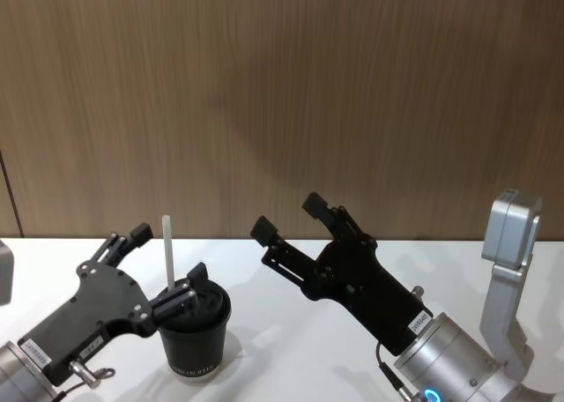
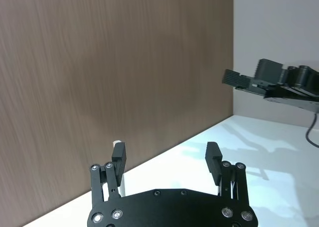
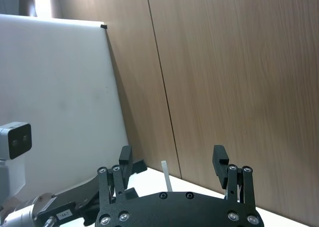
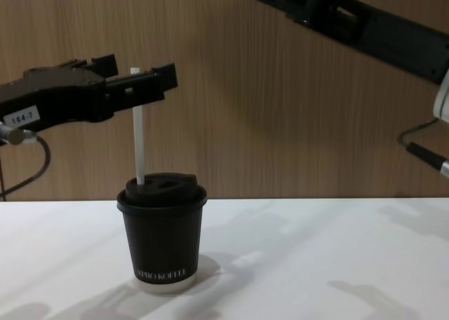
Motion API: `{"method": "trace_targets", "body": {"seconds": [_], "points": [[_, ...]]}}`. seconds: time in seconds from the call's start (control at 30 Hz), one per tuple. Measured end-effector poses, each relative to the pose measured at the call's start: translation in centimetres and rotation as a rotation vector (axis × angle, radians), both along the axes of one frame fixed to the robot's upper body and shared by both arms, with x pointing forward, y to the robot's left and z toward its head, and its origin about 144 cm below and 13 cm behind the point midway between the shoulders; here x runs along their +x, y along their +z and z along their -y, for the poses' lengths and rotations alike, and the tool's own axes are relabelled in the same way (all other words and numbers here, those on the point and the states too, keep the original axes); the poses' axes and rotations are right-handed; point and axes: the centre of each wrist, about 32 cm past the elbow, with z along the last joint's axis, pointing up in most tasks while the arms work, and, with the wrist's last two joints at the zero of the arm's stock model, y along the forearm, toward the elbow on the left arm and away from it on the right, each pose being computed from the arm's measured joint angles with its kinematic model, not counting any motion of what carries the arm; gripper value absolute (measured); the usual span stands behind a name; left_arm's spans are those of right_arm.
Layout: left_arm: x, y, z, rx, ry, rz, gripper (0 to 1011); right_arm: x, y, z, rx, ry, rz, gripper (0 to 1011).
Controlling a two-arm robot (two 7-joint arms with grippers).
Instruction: Pick up the straw with one hand, pass it to the other hand, and insert it into the cup.
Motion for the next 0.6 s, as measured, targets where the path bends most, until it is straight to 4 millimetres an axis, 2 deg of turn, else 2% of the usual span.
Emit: {"method": "trace_targets", "body": {"seconds": [0.6], "points": [[-0.84,-0.31,0.2,0.002,-0.028,-0.001,1000,0.0,0.0,0.0,0.0,0.0,0.0,1001]]}}
